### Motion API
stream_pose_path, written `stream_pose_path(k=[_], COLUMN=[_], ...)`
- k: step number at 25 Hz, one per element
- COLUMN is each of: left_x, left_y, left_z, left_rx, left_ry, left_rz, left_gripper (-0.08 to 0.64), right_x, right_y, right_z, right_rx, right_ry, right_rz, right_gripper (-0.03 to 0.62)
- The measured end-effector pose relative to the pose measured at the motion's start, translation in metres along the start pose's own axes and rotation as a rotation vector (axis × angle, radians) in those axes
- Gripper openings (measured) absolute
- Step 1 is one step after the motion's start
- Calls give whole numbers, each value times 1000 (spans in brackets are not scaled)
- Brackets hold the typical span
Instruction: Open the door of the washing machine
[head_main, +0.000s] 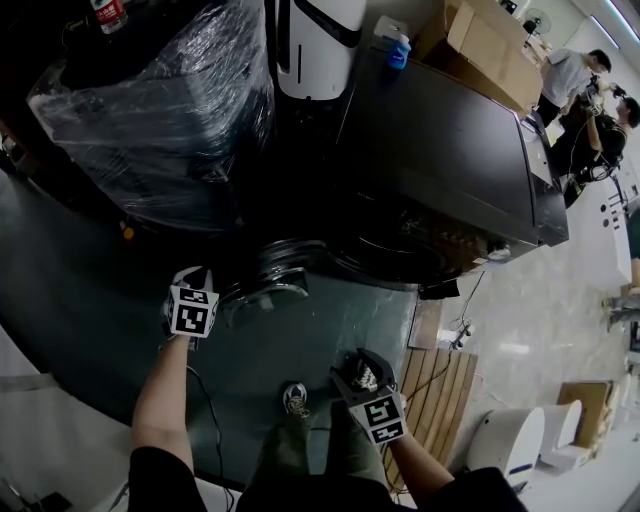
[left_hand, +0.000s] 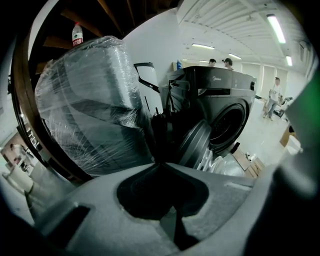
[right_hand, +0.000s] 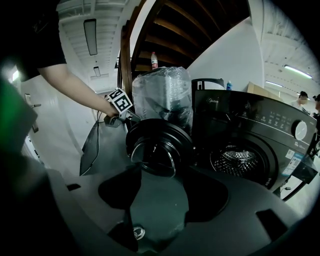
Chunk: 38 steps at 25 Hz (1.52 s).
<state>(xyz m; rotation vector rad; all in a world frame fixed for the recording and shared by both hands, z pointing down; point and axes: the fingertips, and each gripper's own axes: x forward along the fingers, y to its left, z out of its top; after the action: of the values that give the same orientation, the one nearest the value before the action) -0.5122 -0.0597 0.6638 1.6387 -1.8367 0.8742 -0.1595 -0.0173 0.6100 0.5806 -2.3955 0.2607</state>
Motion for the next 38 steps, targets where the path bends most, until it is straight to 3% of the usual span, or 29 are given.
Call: stream_pose_path(k=[4,9,16,23,30,38], left_x=[11,21,4,-57,-127,-207], left_y=[15,22,14,-39,-88,-130], left_z=[14,28,58,69,59,61], left_rx=[45,64,52,78,86,82], left_ry=[2,9,-115,-238,-324,-420], left_rz=[58,69,100,77,-3,-29], left_gripper=[18,20,20,18,17,17], right_x=[1,5,6,-18,-53,-108], right_y=[-1,0,-2,12,26,34], right_z=[-2,1,19,42,67,85], right_rx=[10,10,-2,13,12,19], right_ry=[5,7,-22,-79,-151,-241], right_rz=[-5,2,-18,-17,-36,-117], right_gripper=[264,262,262,253,236,167])
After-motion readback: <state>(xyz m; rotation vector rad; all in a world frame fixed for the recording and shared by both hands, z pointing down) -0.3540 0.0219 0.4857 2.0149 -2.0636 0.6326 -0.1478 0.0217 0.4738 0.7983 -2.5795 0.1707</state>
